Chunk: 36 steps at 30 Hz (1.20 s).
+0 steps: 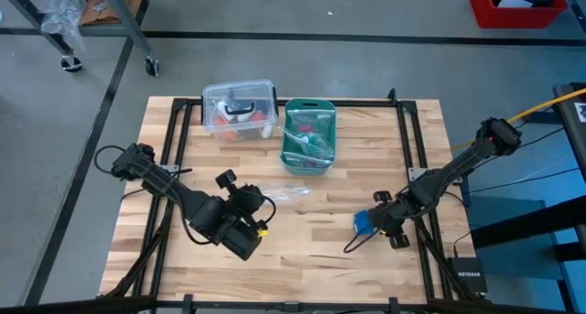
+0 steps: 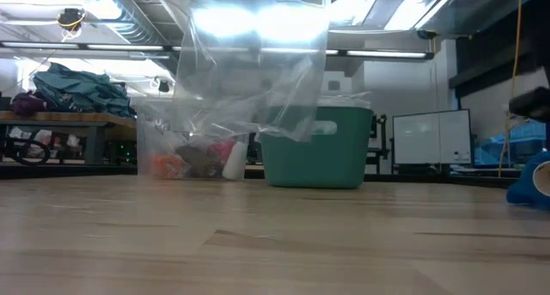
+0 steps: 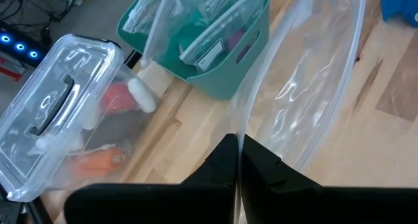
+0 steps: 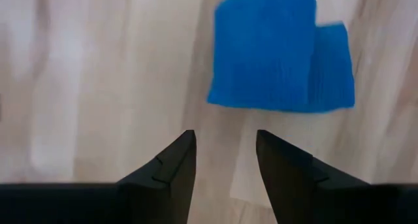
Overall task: Roll bandage
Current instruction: Put the blue bandage into the transparent zip bag
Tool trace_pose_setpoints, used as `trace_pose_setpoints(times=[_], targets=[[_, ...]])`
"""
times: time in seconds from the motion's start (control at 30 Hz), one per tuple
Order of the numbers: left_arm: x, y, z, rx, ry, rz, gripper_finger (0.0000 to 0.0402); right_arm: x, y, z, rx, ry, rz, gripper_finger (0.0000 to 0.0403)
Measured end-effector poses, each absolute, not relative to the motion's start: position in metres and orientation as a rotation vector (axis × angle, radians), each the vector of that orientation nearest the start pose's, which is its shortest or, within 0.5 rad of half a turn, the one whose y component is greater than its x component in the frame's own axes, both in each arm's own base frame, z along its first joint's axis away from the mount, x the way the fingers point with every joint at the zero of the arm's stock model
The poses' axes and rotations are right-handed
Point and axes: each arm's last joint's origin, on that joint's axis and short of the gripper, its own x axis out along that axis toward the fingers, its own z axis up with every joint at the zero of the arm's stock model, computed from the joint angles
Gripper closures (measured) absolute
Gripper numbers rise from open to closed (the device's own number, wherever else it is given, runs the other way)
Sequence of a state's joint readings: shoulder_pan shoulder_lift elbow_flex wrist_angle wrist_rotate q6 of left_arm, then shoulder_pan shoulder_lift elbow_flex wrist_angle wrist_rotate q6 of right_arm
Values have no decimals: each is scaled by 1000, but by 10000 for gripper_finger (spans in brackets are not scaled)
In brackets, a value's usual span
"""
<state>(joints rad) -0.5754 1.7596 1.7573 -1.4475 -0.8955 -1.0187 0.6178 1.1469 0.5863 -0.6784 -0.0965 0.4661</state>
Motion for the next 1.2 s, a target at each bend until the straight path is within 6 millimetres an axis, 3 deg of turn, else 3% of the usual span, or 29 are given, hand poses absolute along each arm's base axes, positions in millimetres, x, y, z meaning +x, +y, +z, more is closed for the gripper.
trace_pose_setpoints(times=[0.37, 0.57, 0.83, 1.2], targets=[[285, -158, 337, 59, 778, 721, 401, 151, 110, 150, 260, 1179, 288, 240], [285, -158, 337, 59, 778, 721, 401, 154, 110, 152, 303, 1129, 229, 240], [285, -158, 337, 59, 778, 721, 401, 165, 112, 159, 302, 935, 139, 240], [285, -158, 337, 58, 778, 721, 401, 164, 112, 158, 304, 963, 170, 246]])
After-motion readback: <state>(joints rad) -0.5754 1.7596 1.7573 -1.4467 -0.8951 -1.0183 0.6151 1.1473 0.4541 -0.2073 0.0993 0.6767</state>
